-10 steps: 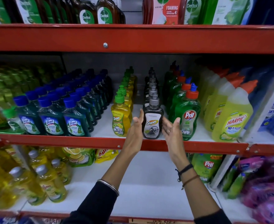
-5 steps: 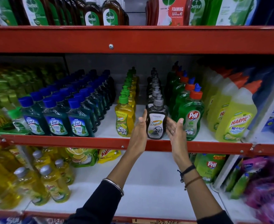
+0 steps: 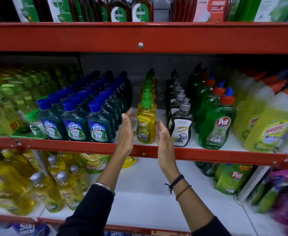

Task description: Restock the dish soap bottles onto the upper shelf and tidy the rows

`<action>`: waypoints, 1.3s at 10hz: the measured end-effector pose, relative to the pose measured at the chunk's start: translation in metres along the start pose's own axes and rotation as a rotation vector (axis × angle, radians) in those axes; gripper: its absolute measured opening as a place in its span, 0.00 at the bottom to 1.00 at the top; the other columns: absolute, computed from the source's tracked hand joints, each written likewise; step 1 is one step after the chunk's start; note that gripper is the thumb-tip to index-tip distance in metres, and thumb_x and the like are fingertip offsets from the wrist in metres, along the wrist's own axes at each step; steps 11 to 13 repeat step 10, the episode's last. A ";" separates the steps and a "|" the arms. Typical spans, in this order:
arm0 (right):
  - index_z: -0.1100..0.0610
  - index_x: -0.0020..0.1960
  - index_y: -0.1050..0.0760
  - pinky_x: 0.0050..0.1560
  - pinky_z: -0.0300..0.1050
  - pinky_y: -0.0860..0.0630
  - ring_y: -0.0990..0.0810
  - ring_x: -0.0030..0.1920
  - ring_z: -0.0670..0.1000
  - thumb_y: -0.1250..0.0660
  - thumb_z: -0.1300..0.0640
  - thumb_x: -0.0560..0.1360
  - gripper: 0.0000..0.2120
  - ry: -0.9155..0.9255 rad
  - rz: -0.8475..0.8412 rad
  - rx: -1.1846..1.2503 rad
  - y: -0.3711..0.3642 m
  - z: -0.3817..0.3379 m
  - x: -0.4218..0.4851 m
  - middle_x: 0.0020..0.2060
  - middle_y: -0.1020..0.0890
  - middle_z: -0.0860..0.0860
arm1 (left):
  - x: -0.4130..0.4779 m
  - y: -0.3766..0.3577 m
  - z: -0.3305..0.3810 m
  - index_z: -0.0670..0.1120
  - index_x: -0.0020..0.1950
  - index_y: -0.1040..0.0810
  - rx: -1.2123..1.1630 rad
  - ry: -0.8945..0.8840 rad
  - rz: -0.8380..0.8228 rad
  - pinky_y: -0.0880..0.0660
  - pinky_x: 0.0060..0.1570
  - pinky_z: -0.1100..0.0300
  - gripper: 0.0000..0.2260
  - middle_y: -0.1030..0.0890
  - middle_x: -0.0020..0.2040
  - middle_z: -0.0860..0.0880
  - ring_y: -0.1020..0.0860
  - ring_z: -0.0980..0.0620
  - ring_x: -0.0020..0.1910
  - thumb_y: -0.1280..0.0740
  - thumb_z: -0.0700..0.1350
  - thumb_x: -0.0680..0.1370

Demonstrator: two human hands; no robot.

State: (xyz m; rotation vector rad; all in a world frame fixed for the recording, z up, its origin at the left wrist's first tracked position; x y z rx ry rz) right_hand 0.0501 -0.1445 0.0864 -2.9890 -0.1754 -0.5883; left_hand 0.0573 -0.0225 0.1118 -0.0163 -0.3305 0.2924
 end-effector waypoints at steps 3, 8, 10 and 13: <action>0.53 0.71 0.34 0.74 0.47 0.41 0.35 0.73 0.47 0.53 0.25 0.68 0.42 -0.127 -0.014 0.124 0.003 0.002 0.014 0.72 0.31 0.51 | -0.007 0.008 0.000 0.65 0.65 0.35 0.058 -0.031 -0.168 0.31 0.64 0.59 0.44 0.28 0.67 0.49 0.28 0.53 0.65 0.54 0.85 0.55; 0.59 0.69 0.32 0.67 0.41 0.36 0.30 0.67 0.47 0.53 0.33 0.70 0.40 -0.140 -0.004 0.157 0.005 0.000 0.015 0.70 0.28 0.56 | -0.019 0.010 0.005 0.70 0.61 0.33 0.066 -0.011 -0.095 0.32 0.65 0.54 0.38 0.27 0.66 0.49 0.28 0.51 0.66 0.55 0.85 0.57; 0.54 0.65 0.28 0.68 0.44 0.33 0.28 0.68 0.48 0.53 0.33 0.72 0.34 -0.088 0.065 0.177 0.012 -0.008 0.005 0.67 0.25 0.54 | -0.029 0.002 0.014 0.61 0.68 0.34 0.088 -0.119 0.038 0.34 0.71 0.51 0.39 0.29 0.68 0.55 0.31 0.58 0.69 0.54 0.81 0.65; 0.54 0.65 0.28 0.68 0.44 0.33 0.28 0.68 0.48 0.53 0.33 0.72 0.34 -0.088 0.065 0.177 0.012 -0.008 0.005 0.67 0.25 0.54 | -0.029 0.002 0.014 0.61 0.68 0.34 0.088 -0.119 0.038 0.34 0.71 0.51 0.39 0.29 0.68 0.55 0.31 0.58 0.69 0.54 0.81 0.65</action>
Point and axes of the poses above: each hand's wrist, its own x-axis towards the middle knuckle, its own y-axis out of the back of the hand, z = x × y, the point moved 3 cm from there along x, towards the middle knuckle
